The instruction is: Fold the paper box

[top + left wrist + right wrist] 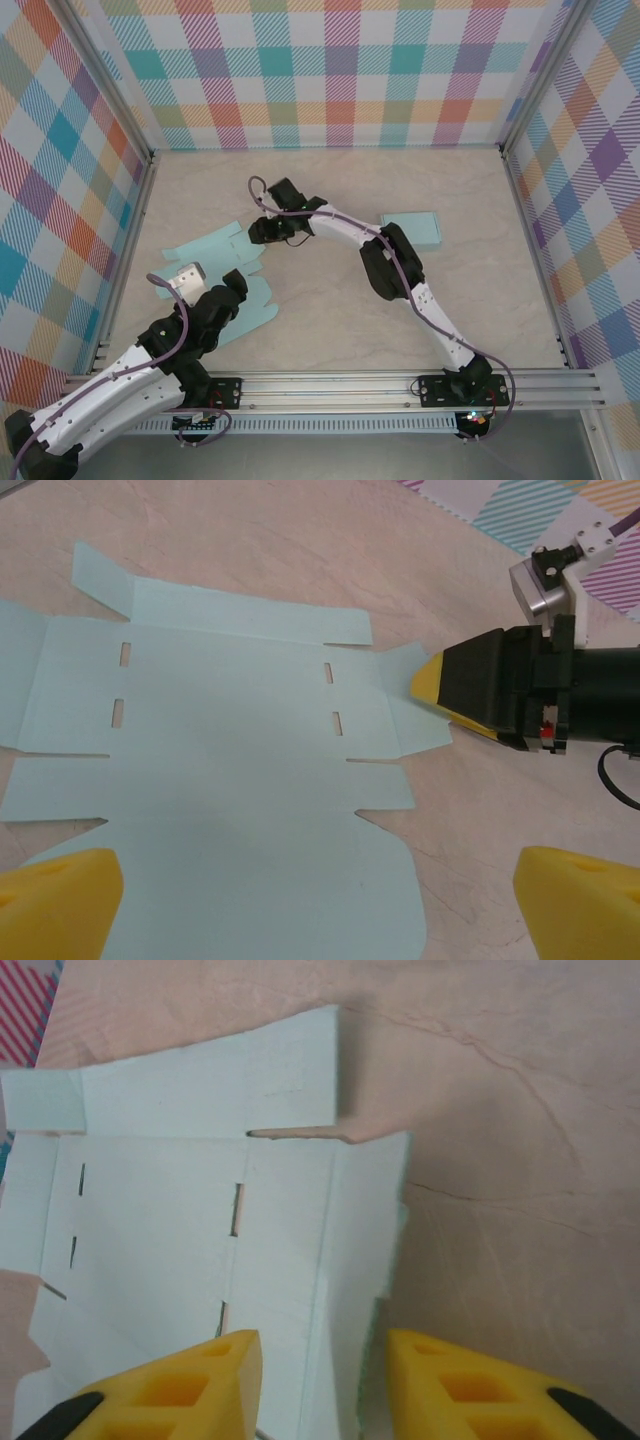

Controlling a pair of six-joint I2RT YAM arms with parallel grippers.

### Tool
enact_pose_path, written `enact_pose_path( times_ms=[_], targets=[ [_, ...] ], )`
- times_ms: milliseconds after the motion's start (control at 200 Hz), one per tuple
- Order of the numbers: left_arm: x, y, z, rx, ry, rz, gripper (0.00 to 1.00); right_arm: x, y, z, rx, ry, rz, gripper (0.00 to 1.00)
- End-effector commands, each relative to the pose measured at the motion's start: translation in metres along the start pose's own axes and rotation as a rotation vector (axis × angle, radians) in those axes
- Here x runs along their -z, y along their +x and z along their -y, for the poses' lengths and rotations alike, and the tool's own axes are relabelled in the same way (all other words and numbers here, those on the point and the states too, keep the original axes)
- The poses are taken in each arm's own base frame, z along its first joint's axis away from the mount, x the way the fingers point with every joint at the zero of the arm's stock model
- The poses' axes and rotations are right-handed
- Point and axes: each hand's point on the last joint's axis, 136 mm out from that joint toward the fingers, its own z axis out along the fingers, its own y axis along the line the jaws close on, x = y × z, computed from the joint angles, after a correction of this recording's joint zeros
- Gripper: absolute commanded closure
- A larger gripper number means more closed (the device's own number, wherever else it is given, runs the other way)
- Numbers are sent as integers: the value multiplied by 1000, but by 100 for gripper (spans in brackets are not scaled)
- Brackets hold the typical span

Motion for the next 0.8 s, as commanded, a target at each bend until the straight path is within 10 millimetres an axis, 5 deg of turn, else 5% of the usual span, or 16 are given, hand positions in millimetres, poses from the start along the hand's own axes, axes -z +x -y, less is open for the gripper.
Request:
enact_pose_path(
  times_ms=[0, 160, 355, 595, 795],
  targets=[
    [1, -6, 0, 18, 5, 17, 0, -14, 19, 1, -13, -3, -70, 74],
    [2, -6, 2, 18, 18, 15, 0, -3, 15, 6, 17, 64, -57, 100],
    [3, -6, 18, -2, 86, -6, 0, 44, 7, 19, 128, 212, 40, 100],
    [6, -11, 64, -13, 274, -46, 0, 134, 17, 56, 140, 300, 198, 100],
    [-17, -6, 94, 111, 401, -127, 0, 187, 33, 77, 121, 358, 261, 100]
  ],
)
